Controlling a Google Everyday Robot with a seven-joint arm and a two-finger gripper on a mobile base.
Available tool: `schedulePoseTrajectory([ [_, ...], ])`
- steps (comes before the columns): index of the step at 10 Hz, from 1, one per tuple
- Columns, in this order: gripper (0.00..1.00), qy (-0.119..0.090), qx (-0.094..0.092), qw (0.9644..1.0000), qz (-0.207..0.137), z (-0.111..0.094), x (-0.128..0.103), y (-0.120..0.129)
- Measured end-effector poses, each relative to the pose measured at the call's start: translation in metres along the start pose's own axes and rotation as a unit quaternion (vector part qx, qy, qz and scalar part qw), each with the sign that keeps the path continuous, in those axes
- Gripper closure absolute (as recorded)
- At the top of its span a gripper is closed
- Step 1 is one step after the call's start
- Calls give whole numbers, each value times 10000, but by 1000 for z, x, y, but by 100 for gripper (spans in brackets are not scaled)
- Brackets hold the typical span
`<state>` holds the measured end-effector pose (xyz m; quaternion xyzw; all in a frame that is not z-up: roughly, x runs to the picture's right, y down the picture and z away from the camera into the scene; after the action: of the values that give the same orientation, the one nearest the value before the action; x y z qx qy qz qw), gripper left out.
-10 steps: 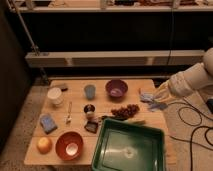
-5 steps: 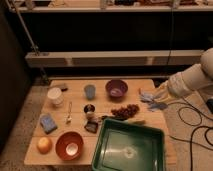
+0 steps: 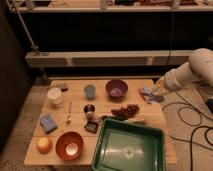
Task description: Wipe table surface with towel
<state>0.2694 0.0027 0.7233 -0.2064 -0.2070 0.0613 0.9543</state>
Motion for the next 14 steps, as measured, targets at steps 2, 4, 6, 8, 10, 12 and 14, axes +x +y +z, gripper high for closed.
schedulePoseTrajectory([
  [2,100,182,135,9995,238,14,23,-12],
  [4,100,306,151,9986,399,24,38,-7],
  [6,100,352,-17,9980,523,48,52,1],
  [8,100,292,-149,9976,615,66,58,1],
  [10,100,313,-258,9971,646,77,60,-3],
  [12,100,393,-365,9964,663,88,60,-7],
  [14,100,448,-434,9956,698,95,62,-9],
])
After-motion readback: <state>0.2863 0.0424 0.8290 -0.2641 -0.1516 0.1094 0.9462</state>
